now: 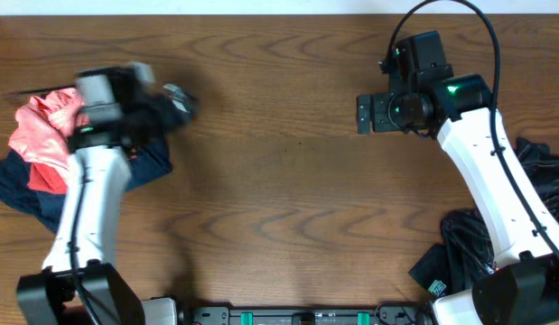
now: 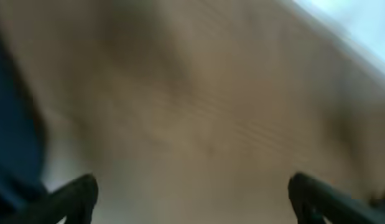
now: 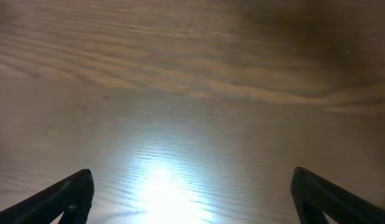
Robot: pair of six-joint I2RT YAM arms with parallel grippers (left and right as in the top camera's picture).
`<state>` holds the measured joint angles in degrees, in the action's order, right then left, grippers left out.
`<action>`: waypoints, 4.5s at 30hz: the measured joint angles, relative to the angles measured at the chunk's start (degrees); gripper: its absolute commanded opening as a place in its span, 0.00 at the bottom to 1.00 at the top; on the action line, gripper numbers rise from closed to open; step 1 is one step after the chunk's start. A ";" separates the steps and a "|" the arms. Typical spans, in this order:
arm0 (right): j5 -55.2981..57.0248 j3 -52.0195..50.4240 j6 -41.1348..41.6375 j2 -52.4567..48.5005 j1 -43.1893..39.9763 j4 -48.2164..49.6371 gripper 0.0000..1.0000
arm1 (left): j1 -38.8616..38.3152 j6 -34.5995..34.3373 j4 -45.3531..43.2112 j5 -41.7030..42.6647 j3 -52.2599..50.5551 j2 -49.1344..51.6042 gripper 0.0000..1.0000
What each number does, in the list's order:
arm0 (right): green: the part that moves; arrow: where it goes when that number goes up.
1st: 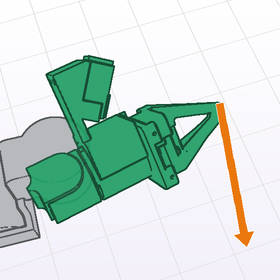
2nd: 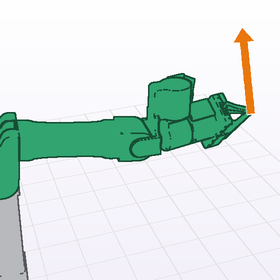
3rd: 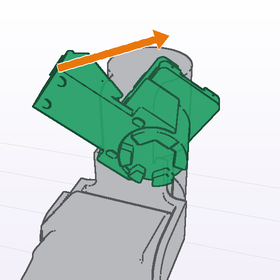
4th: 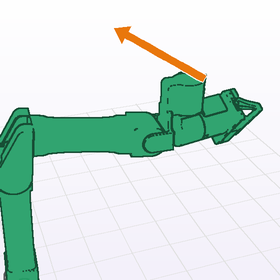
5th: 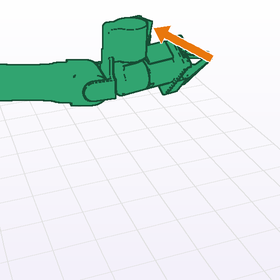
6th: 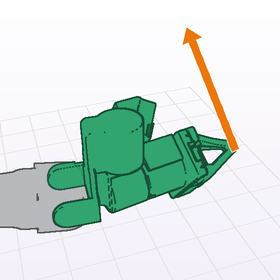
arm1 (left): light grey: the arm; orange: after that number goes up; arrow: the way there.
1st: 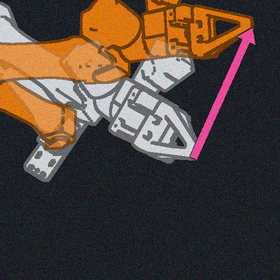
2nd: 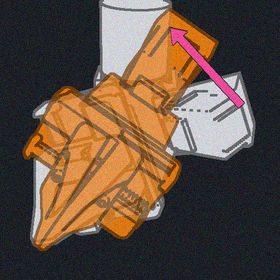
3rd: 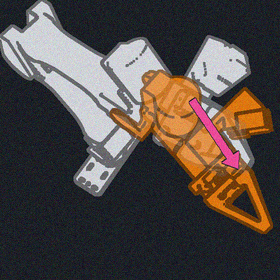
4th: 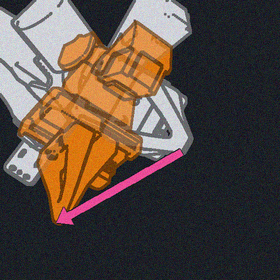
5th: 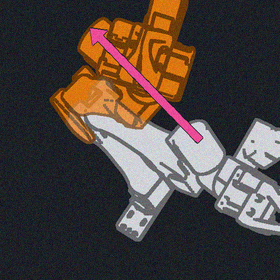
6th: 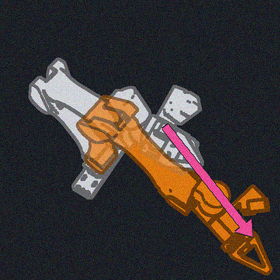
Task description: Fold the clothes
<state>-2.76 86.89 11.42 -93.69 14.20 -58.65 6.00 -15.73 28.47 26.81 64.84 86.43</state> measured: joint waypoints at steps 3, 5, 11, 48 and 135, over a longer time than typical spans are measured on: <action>-1.60 -0.02 0.61 0.00 -1.51 -1.16 0.99 | -7.67 2.10 9.20 -3.02 0.11 0.94 0.98; -3.76 -0.02 1.86 0.00 -4.07 -2.71 0.99 | -11.17 2.93 15.82 -4.90 0.13 1.29 0.98; -8.41 -0.13 3.54 0.00 -14.40 -11.47 0.99 | -14.36 4.11 34.60 -9.22 0.13 1.33 0.98; -3.58 -40.68 0.94 59.17 -18.36 -6.93 0.99 | -14.32 4.83 22.10 -18.47 -22.03 -67.58 0.98; -2.80 -86.44 -10.47 93.02 -13.60 55.04 0.99 | -14.29 4.90 22.25 -18.88 -22.21 -67.58 0.98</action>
<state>-5.56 0.45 0.95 -0.67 0.60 -3.62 -8.29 -10.83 50.72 7.92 42.63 18.85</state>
